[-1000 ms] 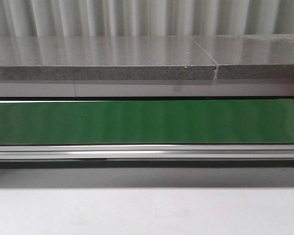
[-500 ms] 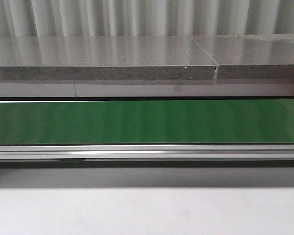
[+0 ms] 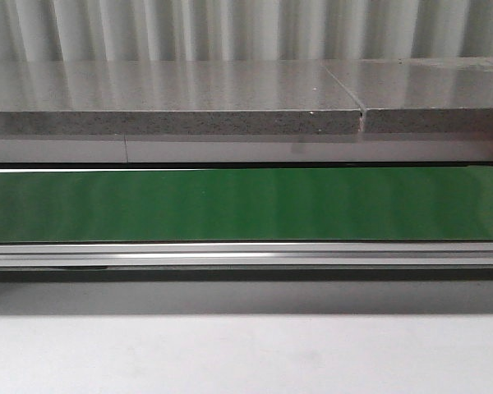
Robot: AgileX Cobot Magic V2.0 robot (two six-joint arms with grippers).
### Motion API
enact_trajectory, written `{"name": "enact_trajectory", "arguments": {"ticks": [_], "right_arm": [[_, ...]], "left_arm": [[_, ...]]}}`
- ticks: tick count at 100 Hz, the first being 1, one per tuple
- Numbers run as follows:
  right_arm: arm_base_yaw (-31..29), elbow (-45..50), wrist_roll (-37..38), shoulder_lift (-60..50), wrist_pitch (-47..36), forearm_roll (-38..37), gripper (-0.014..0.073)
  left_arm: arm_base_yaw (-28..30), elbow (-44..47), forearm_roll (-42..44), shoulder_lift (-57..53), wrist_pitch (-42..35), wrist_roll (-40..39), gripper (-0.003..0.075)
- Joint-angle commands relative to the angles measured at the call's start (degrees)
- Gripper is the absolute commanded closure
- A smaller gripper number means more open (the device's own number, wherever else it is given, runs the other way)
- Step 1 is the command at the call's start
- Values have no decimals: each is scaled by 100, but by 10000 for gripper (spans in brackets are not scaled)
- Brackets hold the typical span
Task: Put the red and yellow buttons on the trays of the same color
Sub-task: 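Move the left gripper to a red button and close on it, then set the red button on the conveyor and open the left gripper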
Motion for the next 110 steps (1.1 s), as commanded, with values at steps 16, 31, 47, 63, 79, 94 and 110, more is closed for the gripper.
{"name": "enact_trajectory", "arguments": {"ticks": [16, 31, 47, 63, 79, 94, 110], "right_arm": [[3, -136, -49, -96, -318, 18, 662], [3, -136, -49, -96, -318, 18, 662], [3, -136, -49, -96, -318, 18, 662], [3, -136, -49, -96, -318, 18, 662], [3, -136, -49, -96, -318, 18, 662], [3, -136, -49, -96, -318, 18, 662], [3, -136, -49, -96, -318, 18, 662]], "left_arm": [[-194, -171, -87, -1153, 405, 776, 661], [-480, -171, -101, -1284, 659, 1048, 661], [-857, -160, -101, -1284, 638, 1178, 662], [-1124, -160, -101, -1134, 575, 1280, 661], [-1288, -160, -149, -871, 473, 1280, 661], [-1364, -160, -171, -725, 473, 1280, 661], [-1364, -160, -185, -622, 496, 1280, 660]]}}
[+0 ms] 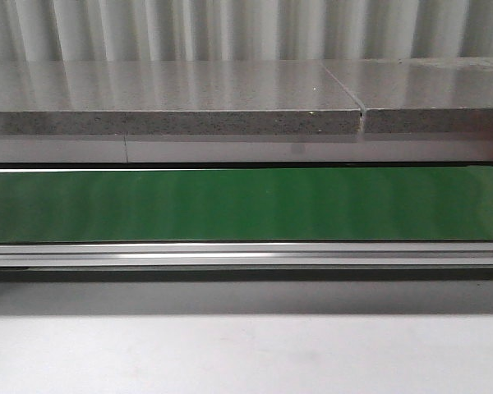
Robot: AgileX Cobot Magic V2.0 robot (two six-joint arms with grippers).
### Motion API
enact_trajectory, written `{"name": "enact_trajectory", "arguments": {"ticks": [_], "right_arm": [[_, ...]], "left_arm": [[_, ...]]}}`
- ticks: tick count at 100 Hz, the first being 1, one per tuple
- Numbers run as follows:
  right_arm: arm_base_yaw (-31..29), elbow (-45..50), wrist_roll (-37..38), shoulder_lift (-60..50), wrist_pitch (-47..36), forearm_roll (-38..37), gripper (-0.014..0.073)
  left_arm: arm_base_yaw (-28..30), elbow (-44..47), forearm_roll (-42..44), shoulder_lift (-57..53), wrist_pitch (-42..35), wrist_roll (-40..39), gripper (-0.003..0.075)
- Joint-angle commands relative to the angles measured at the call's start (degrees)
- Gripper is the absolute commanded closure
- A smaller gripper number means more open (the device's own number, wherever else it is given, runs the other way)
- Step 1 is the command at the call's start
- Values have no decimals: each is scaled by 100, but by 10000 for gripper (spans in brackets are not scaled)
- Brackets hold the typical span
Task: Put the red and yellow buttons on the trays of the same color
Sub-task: 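Set the red button on the conveyor and open the left gripper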
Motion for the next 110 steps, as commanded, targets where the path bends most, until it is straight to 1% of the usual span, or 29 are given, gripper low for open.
{"name": "enact_trajectory", "arguments": {"ticks": [1, 14, 17, 24, 31, 36, 41, 43, 50, 54, 69, 93, 110], "right_arm": [[3, -136, -49, -96, -318, 18, 662], [3, -136, -49, -96, -318, 18, 662], [3, -136, -49, -96, -318, 18, 662], [3, -136, -49, -96, -318, 18, 662], [3, -136, -49, -96, -318, 18, 662], [3, -136, -49, -96, -318, 18, 662], [3, -136, -49, -96, -318, 18, 662], [3, -136, -49, -96, -318, 18, 662], [3, -136, -49, -96, -318, 18, 662], [3, -136, -49, -96, -318, 18, 662], [3, -136, -49, -96, -318, 18, 662], [3, -136, -49, -96, -318, 18, 662], [3, -136, -49, -96, -318, 18, 662]], "left_arm": [[-35, -160, -80, -135, -278, 22, 660], [-35, -160, -80, -39, -193, 22, 642], [-35, -160, -80, -13, -182, 22, 629], [-35, -160, -80, 0, -109, 22, 566], [-35, -160, -80, 0, -57, 22, 455], [-35, -160, -80, 0, -57, 22, 339], [-35, -160, -80, 0, -45, 22, 249], [-35, -160, -80, 0, -35, 22, 197], [-35, -160, -80, -10, -22, 22, 113], [-35, -160, -80, -22, -22, 38, 99], [-113, -160, -92, -208, -62, 66, 99], [-447, -160, -92, -952, -147, 182, 99], [-409, -160, -92, -1433, -147, 182, 99]]}}
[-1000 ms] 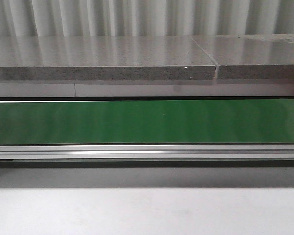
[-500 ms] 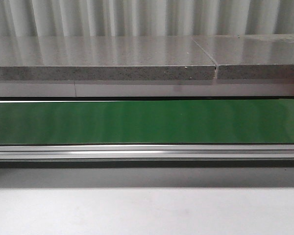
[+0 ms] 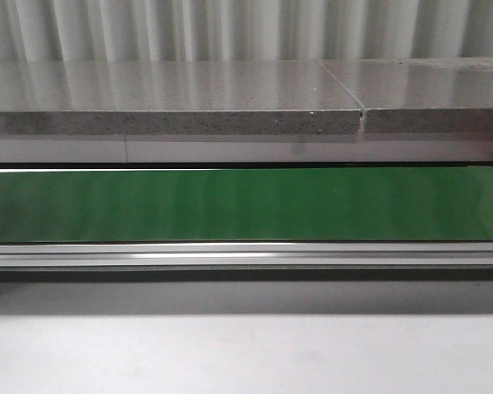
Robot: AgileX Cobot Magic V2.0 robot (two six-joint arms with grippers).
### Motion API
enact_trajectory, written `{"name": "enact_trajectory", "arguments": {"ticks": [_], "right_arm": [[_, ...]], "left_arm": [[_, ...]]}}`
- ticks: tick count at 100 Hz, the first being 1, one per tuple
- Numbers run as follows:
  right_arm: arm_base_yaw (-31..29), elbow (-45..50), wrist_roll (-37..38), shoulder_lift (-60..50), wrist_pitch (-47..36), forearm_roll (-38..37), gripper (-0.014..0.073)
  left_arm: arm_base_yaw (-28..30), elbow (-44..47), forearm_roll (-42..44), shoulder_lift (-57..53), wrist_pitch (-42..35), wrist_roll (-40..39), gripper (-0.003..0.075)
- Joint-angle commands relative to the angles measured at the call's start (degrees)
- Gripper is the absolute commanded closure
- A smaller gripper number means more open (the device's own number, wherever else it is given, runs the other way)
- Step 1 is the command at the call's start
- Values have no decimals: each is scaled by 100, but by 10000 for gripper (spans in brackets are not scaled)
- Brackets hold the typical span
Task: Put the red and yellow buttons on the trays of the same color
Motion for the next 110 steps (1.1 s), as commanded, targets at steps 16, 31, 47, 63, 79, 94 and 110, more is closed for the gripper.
{"name": "enact_trajectory", "arguments": {"ticks": [16, 31, 47, 63, 79, 94, 110], "right_arm": [[3, -136, -49, -96, -318, 18, 662], [3, -136, -49, -96, -318, 18, 662], [3, -136, -49, -96, -318, 18, 662], [3, -136, -49, -96, -318, 18, 662], [3, -136, -49, -96, -318, 18, 662], [3, -136, -49, -96, -318, 18, 662], [3, -136, -49, -96, -318, 18, 662]], "left_arm": [[426, -160, -35, -472, -259, 9, 99], [1026, -134, -35, -295, -200, -39, 99], [1644, -36, -35, 26, -248, -39, 99], [2137, -21, -35, 592, -297, -39, 99], [2367, -47, -46, 1114, -561, -39, 99], [2447, -98, -36, 1405, -836, -144, 99], [2562, -112, -22, 1644, -1124, -158, 99]]}}
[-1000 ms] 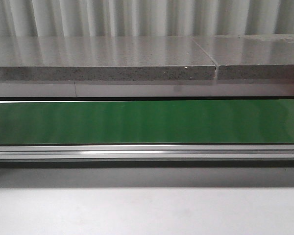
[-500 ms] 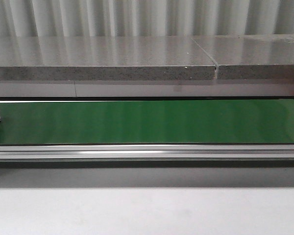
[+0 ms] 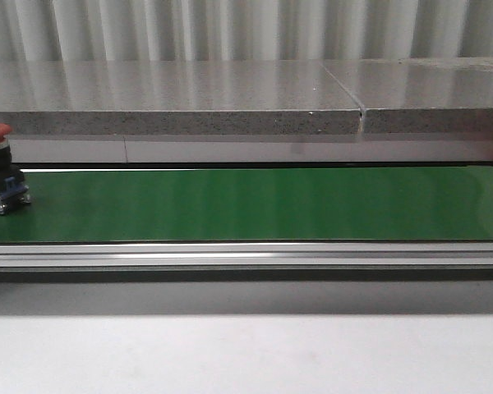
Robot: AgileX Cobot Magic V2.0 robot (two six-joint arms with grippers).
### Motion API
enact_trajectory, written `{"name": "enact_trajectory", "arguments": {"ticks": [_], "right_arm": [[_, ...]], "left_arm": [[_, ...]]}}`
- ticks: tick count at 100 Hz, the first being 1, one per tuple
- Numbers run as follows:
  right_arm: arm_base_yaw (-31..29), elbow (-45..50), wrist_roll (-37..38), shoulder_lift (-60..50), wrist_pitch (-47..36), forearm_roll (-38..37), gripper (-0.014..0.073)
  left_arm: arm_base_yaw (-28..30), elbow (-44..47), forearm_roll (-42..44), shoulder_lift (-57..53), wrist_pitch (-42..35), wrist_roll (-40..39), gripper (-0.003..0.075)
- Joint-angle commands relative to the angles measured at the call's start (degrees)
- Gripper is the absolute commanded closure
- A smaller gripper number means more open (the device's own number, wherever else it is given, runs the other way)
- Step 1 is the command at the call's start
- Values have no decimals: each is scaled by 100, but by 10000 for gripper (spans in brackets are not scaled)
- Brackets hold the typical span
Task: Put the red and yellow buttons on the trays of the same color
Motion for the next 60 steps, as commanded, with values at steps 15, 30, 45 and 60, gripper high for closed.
{"name": "enact_trajectory", "arguments": {"ticks": [15, 30, 45, 60], "right_arm": [[3, -136, -49, -96, -318, 18, 662], [3, -136, -49, -96, -318, 18, 662], [3, -136, -49, -96, -318, 18, 662], [3, -136, -49, -96, -318, 18, 662]], "left_arm": [[142, -198, -22, 178, -600, -93, 99], [155, -401, -43, 557, -622, -93, 99], [155, -735, -43, 897, -598, -93, 99], [155, -1060, 21, 1171, -589, -93, 99]]}}
